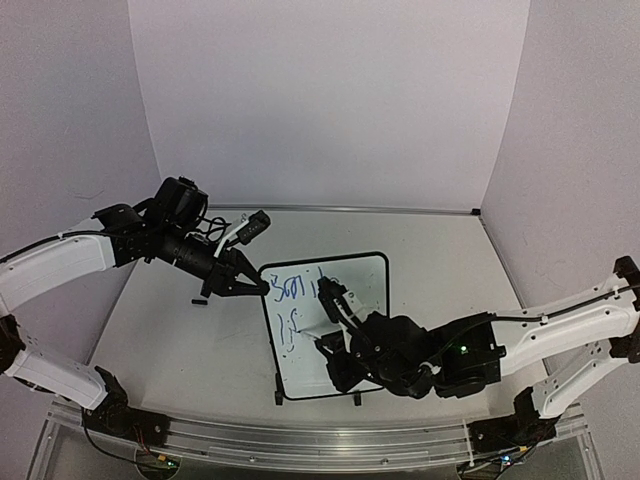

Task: Write a sentence on the whiteboard

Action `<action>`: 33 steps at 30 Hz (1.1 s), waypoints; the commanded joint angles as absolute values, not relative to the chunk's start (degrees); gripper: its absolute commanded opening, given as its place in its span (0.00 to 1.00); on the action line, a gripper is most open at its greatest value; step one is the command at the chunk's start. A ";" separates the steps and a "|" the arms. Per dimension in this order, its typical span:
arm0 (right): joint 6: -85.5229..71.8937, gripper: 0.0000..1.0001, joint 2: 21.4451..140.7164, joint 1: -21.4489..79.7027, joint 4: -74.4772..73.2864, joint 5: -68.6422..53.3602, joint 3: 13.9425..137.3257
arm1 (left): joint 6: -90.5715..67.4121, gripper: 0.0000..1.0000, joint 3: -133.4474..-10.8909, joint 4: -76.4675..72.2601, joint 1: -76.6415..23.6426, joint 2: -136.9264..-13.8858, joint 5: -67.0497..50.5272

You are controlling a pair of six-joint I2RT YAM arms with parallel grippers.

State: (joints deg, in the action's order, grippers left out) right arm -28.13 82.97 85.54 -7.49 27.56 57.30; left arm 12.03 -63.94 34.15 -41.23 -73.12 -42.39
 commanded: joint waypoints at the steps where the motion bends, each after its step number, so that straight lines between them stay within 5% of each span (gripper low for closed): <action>1: -29.12 0.00 83.25 85.40 -8.76 31.11 59.72 | 13.19 0.00 -63.62 33.41 -40.43 -72.35 -38.93; 33: -26.88 0.00 78.06 85.43 -8.53 30.99 59.06 | 13.23 0.00 -63.59 33.51 -40.45 -71.88 -38.71</action>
